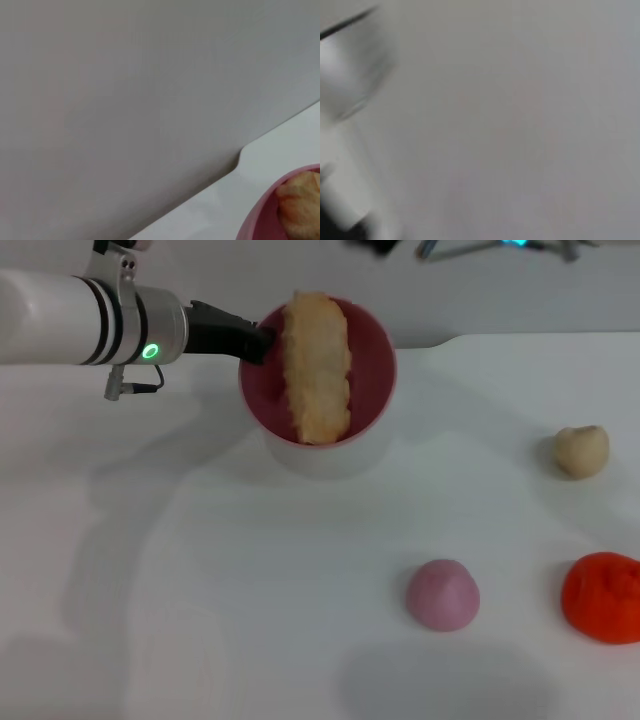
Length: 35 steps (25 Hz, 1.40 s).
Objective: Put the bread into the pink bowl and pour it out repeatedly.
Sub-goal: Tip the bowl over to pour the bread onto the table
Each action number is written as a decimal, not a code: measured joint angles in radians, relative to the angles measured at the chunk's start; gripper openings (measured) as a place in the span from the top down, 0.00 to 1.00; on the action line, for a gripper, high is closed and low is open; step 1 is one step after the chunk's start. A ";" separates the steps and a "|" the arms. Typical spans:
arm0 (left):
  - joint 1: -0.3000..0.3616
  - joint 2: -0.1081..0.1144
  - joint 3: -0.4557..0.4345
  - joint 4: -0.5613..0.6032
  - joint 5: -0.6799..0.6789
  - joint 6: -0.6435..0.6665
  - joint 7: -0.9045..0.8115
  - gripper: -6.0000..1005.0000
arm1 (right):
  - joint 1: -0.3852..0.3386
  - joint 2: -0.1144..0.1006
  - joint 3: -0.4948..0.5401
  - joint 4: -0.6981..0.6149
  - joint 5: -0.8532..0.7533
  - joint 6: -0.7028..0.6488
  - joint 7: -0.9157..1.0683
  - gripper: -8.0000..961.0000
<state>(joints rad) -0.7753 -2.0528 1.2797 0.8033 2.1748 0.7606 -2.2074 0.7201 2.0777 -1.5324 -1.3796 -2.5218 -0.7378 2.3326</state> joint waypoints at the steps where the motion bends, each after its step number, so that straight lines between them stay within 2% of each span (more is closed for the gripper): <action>1: 0.000 0.000 -0.001 -0.001 0.001 -0.001 0.000 0.95 | -0.031 0.003 -0.006 -0.017 0.012 0.074 -0.005 0.53; 5: 0.001 0.000 -0.004 -0.003 0.006 -0.003 0.000 0.95 | -0.124 0.009 -0.035 -0.025 0.121 0.321 -0.040 0.51; 10: 0.001 0.001 -0.002 -0.005 0.007 -0.005 0.000 0.95 | -0.182 0.005 -0.062 0.029 0.312 0.482 -0.044 0.51; 14: 0.001 0.001 0.002 -0.006 0.007 -0.016 0.006 0.95 | -0.225 0.004 -0.122 0.074 0.382 0.658 -0.036 0.51; 21: 0.001 -0.002 0.005 -0.007 0.007 -0.023 0.010 0.95 | -0.254 0.003 -0.260 0.205 0.353 1.056 0.118 0.51; 28: 0.002 -0.004 0.031 -0.009 0.006 -0.039 0.011 0.95 | -0.247 -0.003 -0.271 0.457 0.177 1.383 0.582 0.51; 35: 0.002 -0.008 0.128 -0.005 -0.001 -0.091 0.012 0.95 | -0.266 0.000 -0.260 0.576 0.154 1.569 0.626 0.51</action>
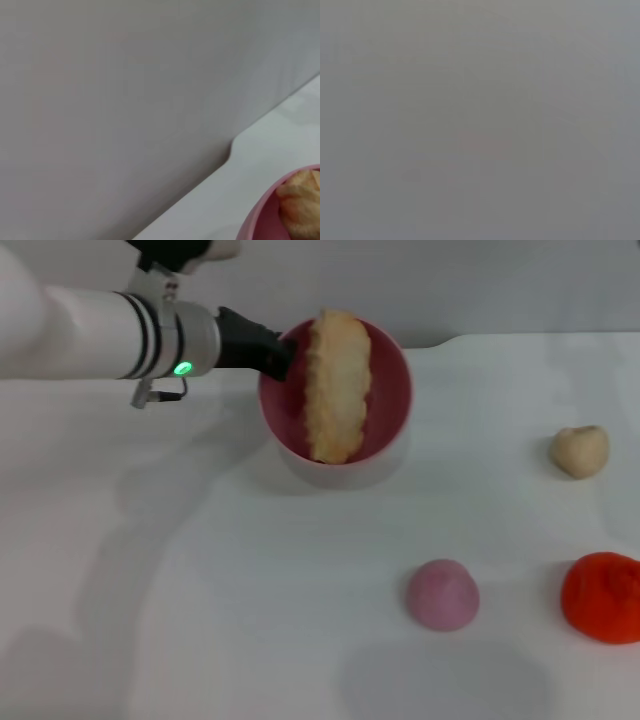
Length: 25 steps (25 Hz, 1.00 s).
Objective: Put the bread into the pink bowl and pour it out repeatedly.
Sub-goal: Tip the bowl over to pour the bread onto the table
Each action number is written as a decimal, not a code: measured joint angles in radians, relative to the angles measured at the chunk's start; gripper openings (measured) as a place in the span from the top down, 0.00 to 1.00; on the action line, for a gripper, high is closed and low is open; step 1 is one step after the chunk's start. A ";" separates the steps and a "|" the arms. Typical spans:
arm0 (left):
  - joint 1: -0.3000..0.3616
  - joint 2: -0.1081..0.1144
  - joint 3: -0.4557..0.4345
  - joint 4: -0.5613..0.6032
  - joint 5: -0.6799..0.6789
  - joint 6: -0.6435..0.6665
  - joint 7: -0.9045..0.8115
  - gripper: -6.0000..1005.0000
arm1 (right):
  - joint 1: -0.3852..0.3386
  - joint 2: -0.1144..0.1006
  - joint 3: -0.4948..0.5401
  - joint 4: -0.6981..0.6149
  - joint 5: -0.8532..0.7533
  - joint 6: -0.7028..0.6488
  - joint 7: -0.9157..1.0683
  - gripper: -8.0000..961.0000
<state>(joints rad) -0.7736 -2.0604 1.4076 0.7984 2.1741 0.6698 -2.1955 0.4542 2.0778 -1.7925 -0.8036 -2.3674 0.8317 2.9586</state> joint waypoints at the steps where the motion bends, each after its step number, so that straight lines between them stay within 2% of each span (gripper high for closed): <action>1: -0.005 -0.004 0.049 0.003 -0.001 -0.027 0.000 0.95 | -0.006 0.000 0.003 0.007 0.005 0.011 0.000 0.51; 9: -0.023 -0.014 0.211 0.027 -0.006 -0.171 -0.008 0.95 | -0.036 -0.001 0.042 0.062 0.046 0.053 0.000 0.51; 10: -0.023 -0.014 0.211 0.027 -0.006 -0.171 -0.008 0.95 | -0.039 -0.001 0.042 0.068 0.051 0.062 -0.001 0.51; 14: -0.024 -0.017 0.342 0.047 -0.008 -0.262 -0.002 0.95 | -0.055 -0.001 0.043 0.075 0.054 0.081 -0.002 0.51; 17: -0.023 -0.017 0.394 0.058 -0.001 -0.292 0.006 0.95 | -0.064 -0.001 0.043 0.076 0.054 0.086 -0.002 0.51; 19: -0.023 -0.017 0.394 0.058 -0.001 -0.292 0.006 0.95 | -0.067 0.000 0.043 0.076 0.054 0.087 -0.003 0.51; 20: -0.018 -0.016 0.462 0.073 0.003 -0.309 0.060 0.95 | -0.068 0.000 0.040 0.077 0.054 0.088 -0.003 0.51; 21: -0.016 -0.016 0.494 0.079 0.003 -0.311 0.088 0.95 | -0.069 0.000 0.038 0.076 0.054 0.088 -0.003 0.51; 24: -0.015 -0.016 0.510 0.082 0.003 -0.316 0.099 0.95 | -0.070 0.001 0.033 0.076 0.054 0.089 -0.003 0.51; 25: -0.009 -0.016 0.564 0.091 0.004 -0.345 0.131 0.95 | -0.070 0.001 0.032 0.076 0.053 0.089 -0.003 0.51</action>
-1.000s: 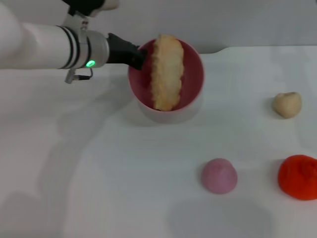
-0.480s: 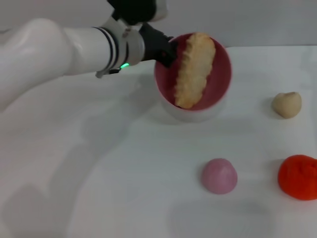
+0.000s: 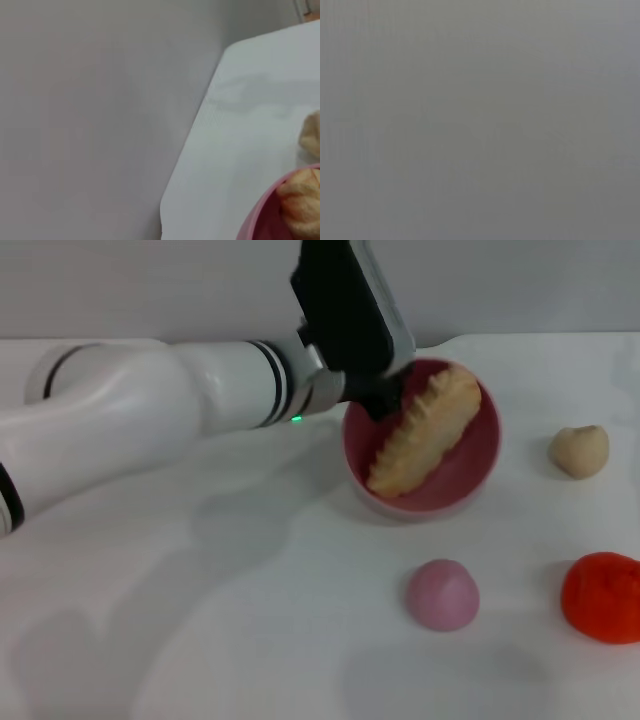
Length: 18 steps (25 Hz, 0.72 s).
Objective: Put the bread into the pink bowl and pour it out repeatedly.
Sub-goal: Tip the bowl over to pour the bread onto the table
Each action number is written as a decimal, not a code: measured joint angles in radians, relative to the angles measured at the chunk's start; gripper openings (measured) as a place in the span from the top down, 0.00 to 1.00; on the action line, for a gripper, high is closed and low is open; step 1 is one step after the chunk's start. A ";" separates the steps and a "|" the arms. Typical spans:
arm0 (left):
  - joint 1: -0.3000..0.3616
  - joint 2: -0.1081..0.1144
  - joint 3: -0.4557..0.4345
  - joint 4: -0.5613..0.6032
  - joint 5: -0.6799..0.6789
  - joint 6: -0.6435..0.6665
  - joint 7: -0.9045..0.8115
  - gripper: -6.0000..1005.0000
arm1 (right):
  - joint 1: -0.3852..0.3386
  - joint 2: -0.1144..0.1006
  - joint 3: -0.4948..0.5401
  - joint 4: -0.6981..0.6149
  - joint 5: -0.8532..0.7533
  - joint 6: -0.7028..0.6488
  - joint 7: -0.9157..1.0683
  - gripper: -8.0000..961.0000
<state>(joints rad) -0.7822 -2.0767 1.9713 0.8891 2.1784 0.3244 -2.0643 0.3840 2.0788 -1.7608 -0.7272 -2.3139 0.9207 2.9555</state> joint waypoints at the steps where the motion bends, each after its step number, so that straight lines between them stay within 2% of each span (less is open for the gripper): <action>1: 0.000 0.000 0.000 0.000 0.000 0.000 0.000 0.95 | 0.000 0.000 -0.001 0.000 0.000 0.000 0.000 0.51; 2: 0.009 0.000 0.034 0.013 0.002 -0.038 0.024 0.95 | 0.000 0.000 -0.002 0.000 0.000 0.000 0.000 0.51; 7: 0.011 0.000 0.056 0.022 0.002 -0.057 0.043 0.95 | -0.001 0.000 -0.005 0.000 0.000 0.001 0.000 0.51; 13: 0.024 0.000 0.130 0.054 0.003 -0.098 0.180 0.95 | -0.001 0.000 -0.016 0.001 0.000 0.001 0.000 0.51; 18: 0.042 -0.001 0.189 0.061 0.003 -0.227 0.232 0.95 | 0.002 0.000 -0.028 -0.001 -0.001 0.001 0.000 0.51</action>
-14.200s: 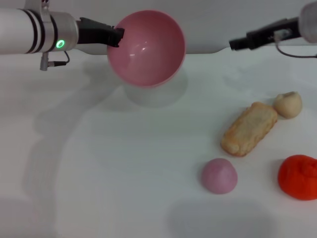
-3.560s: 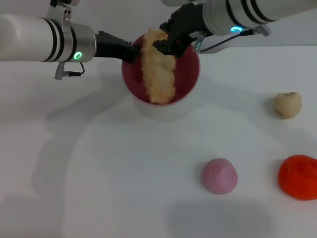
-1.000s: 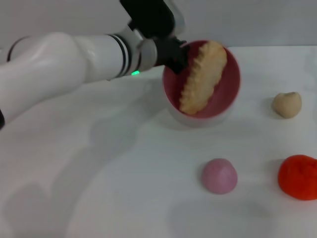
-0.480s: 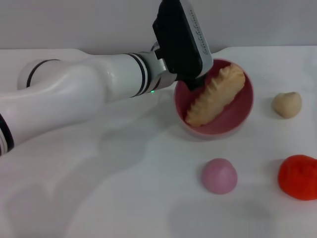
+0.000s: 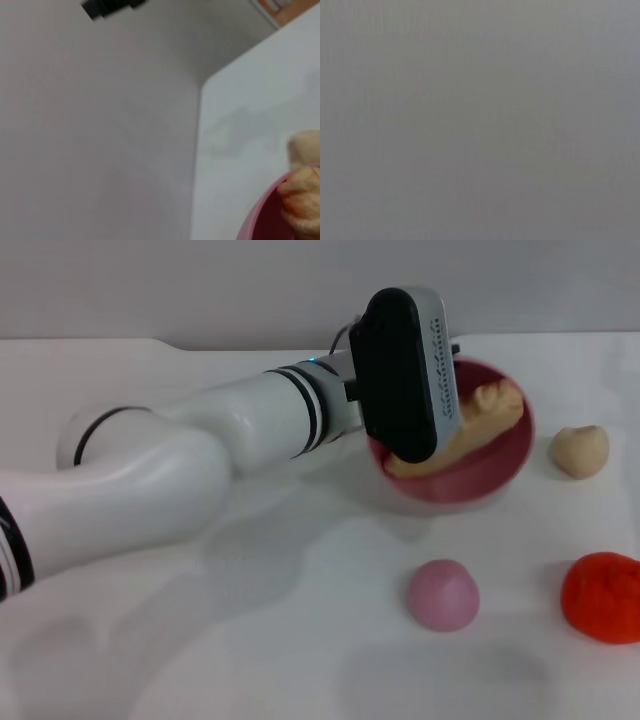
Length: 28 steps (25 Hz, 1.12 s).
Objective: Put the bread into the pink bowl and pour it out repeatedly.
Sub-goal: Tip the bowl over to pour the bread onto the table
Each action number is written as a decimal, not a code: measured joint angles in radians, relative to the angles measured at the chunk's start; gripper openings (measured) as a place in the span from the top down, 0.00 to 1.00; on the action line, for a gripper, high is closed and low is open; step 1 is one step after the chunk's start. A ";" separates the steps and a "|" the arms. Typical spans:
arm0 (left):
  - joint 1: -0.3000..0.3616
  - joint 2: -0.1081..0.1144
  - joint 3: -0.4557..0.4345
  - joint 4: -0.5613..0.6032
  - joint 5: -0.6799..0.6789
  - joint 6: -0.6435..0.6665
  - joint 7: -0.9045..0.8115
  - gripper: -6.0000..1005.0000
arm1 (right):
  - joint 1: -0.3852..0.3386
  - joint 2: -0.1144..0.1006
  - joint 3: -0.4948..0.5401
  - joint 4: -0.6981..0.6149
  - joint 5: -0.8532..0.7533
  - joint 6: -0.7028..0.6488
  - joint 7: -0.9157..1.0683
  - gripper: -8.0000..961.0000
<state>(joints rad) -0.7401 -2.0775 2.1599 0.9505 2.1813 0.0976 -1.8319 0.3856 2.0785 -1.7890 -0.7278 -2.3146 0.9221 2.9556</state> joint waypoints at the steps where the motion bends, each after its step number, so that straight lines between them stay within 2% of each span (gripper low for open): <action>1: 0.003 0.000 0.009 0.000 0.000 -0.026 0.002 0.95 | 0.000 0.000 -0.001 0.000 0.000 0.000 0.000 0.51; 8: 0.020 -0.001 0.048 -0.002 -0.001 -0.176 0.013 0.95 | 0.003 0.000 -0.003 0.000 0.000 0.000 0.000 0.51; 13: 0.037 -0.001 0.124 -0.008 -0.002 -0.328 0.013 0.95 | 0.007 0.000 -0.005 -0.001 0.000 0.000 0.000 0.51; 20: 0.054 -0.001 0.177 -0.014 -0.002 -0.468 0.013 0.95 | 0.011 0.000 -0.013 -0.003 0.000 0.000 0.000 0.51; 28: 0.064 -0.001 0.185 -0.015 -0.007 -0.504 0.014 0.95 | 0.010 0.000 -0.019 -0.004 0.000 0.000 0.000 0.51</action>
<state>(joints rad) -0.6764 -2.0782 2.3453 0.9356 2.1746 -0.4065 -1.8178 0.3959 2.0784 -1.8078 -0.7317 -2.3148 0.9219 2.9560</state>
